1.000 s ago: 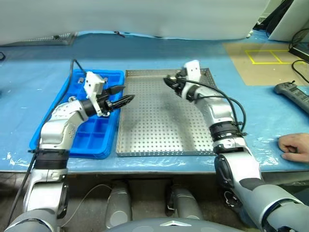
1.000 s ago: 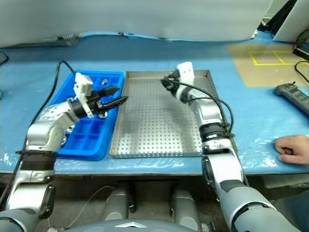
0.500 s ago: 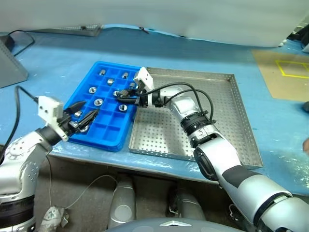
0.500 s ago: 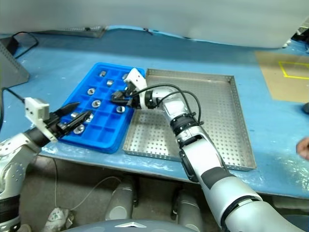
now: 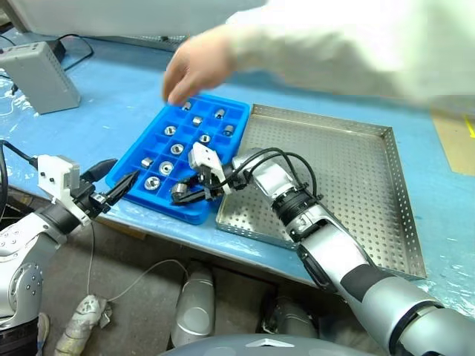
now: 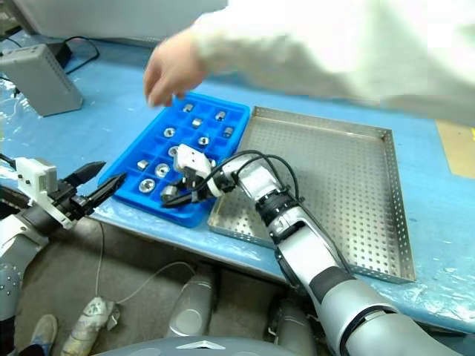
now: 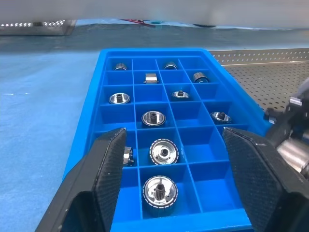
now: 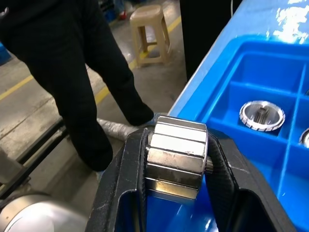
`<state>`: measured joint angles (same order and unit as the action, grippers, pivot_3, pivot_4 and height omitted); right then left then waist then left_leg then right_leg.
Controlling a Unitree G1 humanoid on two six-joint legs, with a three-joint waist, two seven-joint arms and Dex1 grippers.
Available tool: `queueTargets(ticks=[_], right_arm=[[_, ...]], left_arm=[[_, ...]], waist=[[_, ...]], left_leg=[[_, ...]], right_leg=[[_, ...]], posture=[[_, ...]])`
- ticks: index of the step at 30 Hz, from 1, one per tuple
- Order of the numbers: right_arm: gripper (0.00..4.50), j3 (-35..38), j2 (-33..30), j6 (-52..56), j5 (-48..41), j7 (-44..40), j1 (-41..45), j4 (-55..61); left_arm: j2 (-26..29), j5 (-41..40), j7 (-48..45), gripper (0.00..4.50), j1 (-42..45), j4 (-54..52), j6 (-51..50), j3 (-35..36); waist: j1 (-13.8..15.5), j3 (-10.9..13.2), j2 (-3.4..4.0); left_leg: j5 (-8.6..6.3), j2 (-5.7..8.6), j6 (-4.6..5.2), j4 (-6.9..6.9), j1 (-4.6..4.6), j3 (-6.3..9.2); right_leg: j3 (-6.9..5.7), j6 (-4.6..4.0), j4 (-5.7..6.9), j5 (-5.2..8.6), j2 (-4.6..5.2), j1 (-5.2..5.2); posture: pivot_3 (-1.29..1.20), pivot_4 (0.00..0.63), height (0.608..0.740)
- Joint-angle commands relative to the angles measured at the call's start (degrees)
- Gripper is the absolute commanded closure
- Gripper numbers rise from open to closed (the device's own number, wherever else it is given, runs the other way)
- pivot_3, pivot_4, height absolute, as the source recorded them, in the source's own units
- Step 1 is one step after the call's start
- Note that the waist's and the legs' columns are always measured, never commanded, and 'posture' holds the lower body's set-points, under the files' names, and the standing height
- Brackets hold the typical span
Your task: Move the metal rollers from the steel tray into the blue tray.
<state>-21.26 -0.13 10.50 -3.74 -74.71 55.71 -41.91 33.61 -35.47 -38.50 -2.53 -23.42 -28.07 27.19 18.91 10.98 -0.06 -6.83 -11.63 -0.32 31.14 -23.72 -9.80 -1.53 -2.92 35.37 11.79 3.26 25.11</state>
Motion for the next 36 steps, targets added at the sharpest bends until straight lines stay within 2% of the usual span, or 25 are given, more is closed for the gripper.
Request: queueTargets(ticks=[1,11,12,16,23,27,31,36], right_arm=[[3.27,0.5,-0.3,0.3,-0.2,0.5,0.3,3.5],[3.27,1.1,-1.9,1.5,-0.2,2.2,-0.2,3.7],[2.54,1.0,-1.9,1.5,-0.1,2.3,-0.3,3.7],[1.26,1.9,-2.0,2.3,-0.8,3.0,-0.4,4.0],[1.26,5.0,-4.2,5.5,-2.8,4.3,-1.1,6.5],[1.26,7.0,-6.5,8.7,-3.7,6.4,-3.4,11.0],[1.26,10.1,-10.0,12.2,-4.5,11.2,-7.1,18.0],[1.26,15.9,-14.3,16.0,-5.3,19.7,-12.8,27.0]], left_arm=[[0.4,-0.5,-0.3,1.14,1.7,-0.7,0.8,-1.8],[0.8,-0.3,-0.4,1.14,4.6,1.3,1.0,-4.6],[0.8,-0.3,-0.5,1.14,4.7,1.3,1.0,-4.7],[0.8,-0.4,-0.8,1.14,5.6,1.9,0.9,-5.3],[0.2,-0.1,-2.4,1.14,10.6,4.9,0.8,-9.8],[-1.3,1.8,-5.3,1.14,15.9,9.9,2.1,-15.7],[-3.9,3.3,-9.1,1.14,22.8,16.8,3.5,-21.0],[-6.8,6.2,-14.5,1.14,31.9,28.1,7.2,-25.4]], waist=[[0.0,0.0,0.0],[-0.8,0.0,-0.03],[-0.9,0.0,-0.03],[-1.0,0.0,-0.03],[-1.1,0.0,-0.03],[-1.4,0.0,-0.03],[-3.7,0.0,-0.06],[-8.6,-0.1,-0.16]], left_leg=[[0.0,0.0,0.0,0.0,0.01,0.0],[0.06,0.01,-0.1,-0.04,0.1,-0.02],[0.06,0.01,-0.1,-0.03,0.1,-0.03],[0.06,0.0,-0.1,-0.03,0.1,-0.03],[0.06,0.01,-0.11,0.01,0.18,-0.03],[0.09,0.04,-0.15,0.04,0.26,-0.04],[0.12,0.06,-0.19,0.14,0.24,-0.09],[0.24,0.07,-0.34,0.22,0.19,-0.17]], right_leg=[[0.01,0.0,0.01,0.0,0.0,0.01],[0.07,0.0,0.1,0.0,-0.04,0.01],[0.08,0.0,0.09,0.0,-0.04,0.01],[0.08,0.0,0.08,0.0,-0.06,0.02],[0.09,0.01,0.12,0.0,-0.05,-0.08],[0.1,0.02,0.16,-0.01,-0.05,-0.18],[0.15,0.08,0.19,-0.05,-0.03,-0.22],[0.15,0.12,0.21,-0.11,-0.03,-0.23]], posture=[[0.5,0.15,0.74],[0.47,0.15,0.74],[0.46,0.15,0.74],[0.45,0.15,0.74],[0.35,0.15,0.74],[0.26,0.15,0.74],[0.1,0.15,0.74],[-0.07,0.15,0.74]])
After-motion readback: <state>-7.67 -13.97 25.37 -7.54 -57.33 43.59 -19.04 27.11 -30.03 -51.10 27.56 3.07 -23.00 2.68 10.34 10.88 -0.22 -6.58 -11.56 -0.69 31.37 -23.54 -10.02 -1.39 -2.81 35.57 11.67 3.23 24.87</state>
